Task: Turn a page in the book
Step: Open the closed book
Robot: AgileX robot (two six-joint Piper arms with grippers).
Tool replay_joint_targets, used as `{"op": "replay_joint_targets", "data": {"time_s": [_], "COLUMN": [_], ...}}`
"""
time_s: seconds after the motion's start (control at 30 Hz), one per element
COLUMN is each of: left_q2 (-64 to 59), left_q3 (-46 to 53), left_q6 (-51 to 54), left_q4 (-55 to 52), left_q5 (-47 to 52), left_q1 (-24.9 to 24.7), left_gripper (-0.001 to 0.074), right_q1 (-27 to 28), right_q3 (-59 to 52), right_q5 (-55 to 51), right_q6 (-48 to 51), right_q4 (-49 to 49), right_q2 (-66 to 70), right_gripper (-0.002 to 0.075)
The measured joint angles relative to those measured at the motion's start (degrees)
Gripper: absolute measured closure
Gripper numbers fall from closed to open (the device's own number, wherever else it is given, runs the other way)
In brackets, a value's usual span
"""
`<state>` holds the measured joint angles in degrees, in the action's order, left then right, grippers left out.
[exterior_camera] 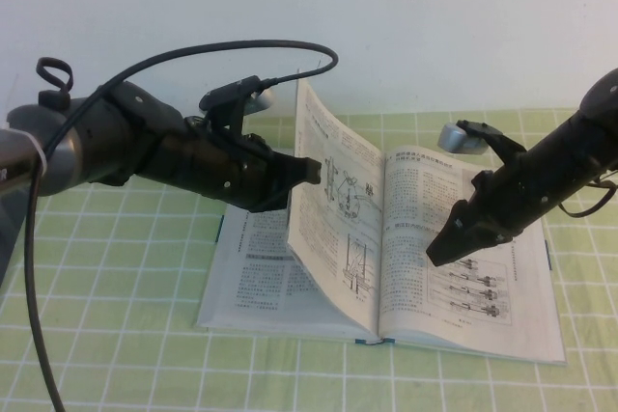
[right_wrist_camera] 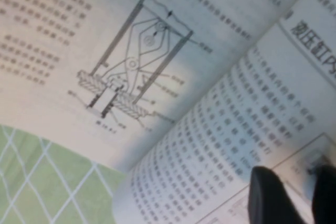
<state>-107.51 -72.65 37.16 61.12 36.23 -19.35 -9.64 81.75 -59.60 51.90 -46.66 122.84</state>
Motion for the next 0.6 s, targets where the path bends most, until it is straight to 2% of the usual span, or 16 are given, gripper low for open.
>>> {"op": "replay_joint_targets", "data": {"time_s": [0.27,0.5,0.6], "left_q2": [0.0,0.0,0.0], "left_q3": [0.0,0.0,0.0], "left_q6": [3.2,4.08,4.35], "left_q4": [3.55,3.55,3.55], "left_q5": [2.31,3.45,3.66], "left_q1": [0.0,0.0,0.0], "left_gripper": [0.0739,0.0737,0.0737], "right_q1": [0.0,-0.85,-1.78], "right_q3": [0.0,0.0,0.0], "right_q5": [1.49,1.16,-0.35], "right_q6": [-0.41,-0.28,2.5], "right_q4": [0.5,-0.08,-4.78], "right_q2": [0.36,0.93,0.93], "right_gripper": [0.0624,0.0643,0.0643]}}
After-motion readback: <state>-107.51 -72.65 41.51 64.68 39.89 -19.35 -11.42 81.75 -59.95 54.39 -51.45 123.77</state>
